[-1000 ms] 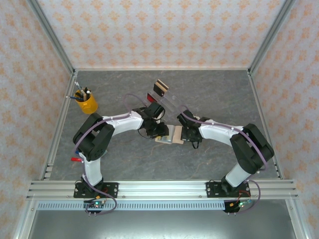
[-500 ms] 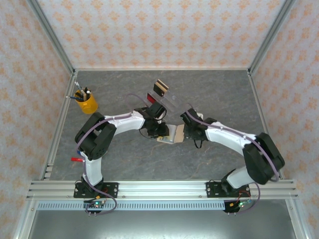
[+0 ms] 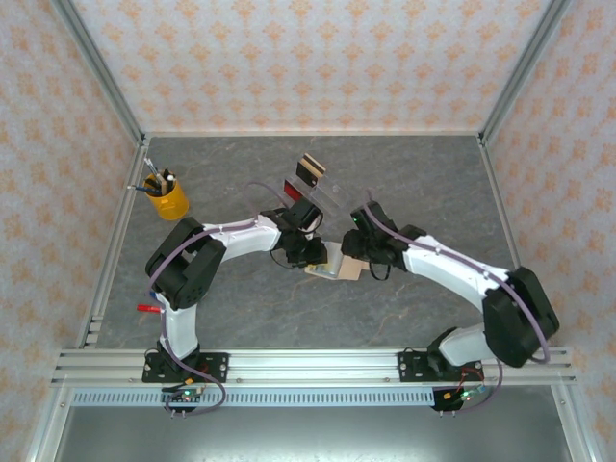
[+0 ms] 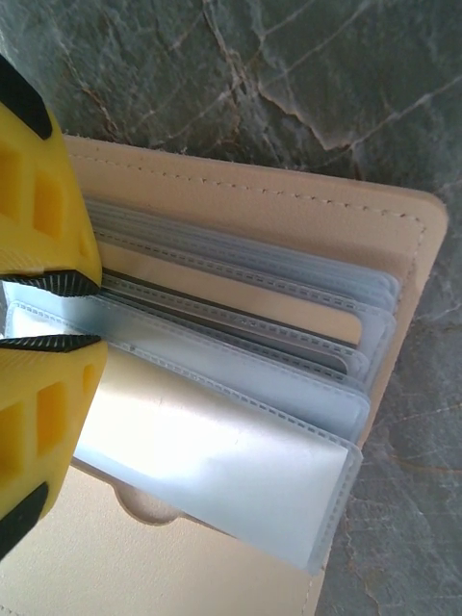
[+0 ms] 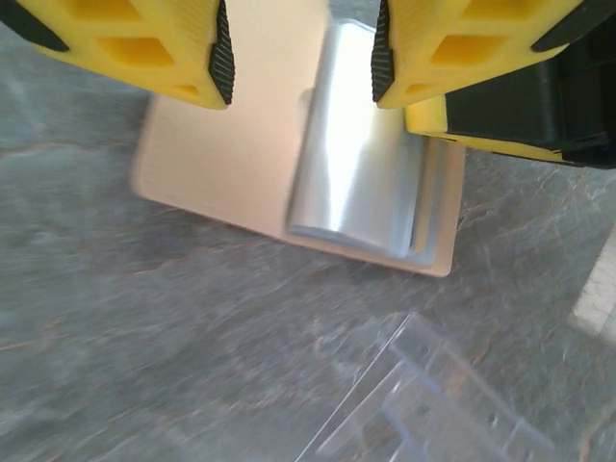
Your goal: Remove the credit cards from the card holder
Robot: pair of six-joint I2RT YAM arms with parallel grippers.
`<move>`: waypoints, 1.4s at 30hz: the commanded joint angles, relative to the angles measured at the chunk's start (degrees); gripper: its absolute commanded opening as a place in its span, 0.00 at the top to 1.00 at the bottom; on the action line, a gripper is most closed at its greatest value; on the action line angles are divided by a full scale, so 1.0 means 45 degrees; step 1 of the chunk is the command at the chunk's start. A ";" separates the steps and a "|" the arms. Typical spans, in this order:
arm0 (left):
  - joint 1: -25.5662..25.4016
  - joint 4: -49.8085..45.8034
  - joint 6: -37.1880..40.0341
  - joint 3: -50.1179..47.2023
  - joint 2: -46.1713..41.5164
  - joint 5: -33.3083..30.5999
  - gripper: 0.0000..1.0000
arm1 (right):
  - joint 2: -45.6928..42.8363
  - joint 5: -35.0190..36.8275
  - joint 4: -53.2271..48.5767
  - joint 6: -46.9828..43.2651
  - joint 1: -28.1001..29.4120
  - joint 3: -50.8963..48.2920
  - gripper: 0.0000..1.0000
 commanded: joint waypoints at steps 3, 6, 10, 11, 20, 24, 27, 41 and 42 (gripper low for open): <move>-0.0188 -0.0522 -0.0297 -0.0727 0.0626 -0.0305 0.77 | 0.1449 -0.1104 0.0954 0.0803 0.0093 0.0203 0.58; -0.0184 -0.0297 -0.0396 -0.0800 0.0481 -0.0046 0.77 | 0.2154 -0.1230 0.1044 0.0921 0.0074 0.0280 0.58; -0.0159 0.0146 -0.0552 -0.0898 0.0050 0.0533 0.79 | 0.2658 -0.0928 0.0947 0.1089 0.0038 0.0208 0.60; -0.0125 0.0182 -0.0534 -0.0899 -0.0342 0.0590 0.78 | 0.2745 -0.0774 0.0850 0.1065 0.0035 0.0221 0.61; 0.0318 0.0335 -0.0667 -0.0913 -0.1246 0.0886 0.75 | 0.3629 0.0132 0.0060 0.0389 0.0035 0.0155 0.73; 0.0329 0.0544 -0.0767 -0.0822 -0.0898 0.1094 0.74 | 0.3673 0.0095 0.0225 0.0288 0.0035 0.0029 0.75; 0.0329 0.0764 -0.0860 -0.0753 -0.0682 0.1312 0.74 | 0.3682 0.0164 0.0226 0.0196 0.0035 -0.0032 0.77; 0.0329 0.0826 -0.0924 -0.0521 -0.0133 0.1575 0.67 | 0.3731 0.0209 0.0324 0.0171 0.0035 -0.0242 0.79; 0.0329 0.0858 -0.0953 -0.0541 -0.0108 0.1594 0.67 | 0.3731 0.0219 0.0321 0.0154 0.0035 -0.0241 0.79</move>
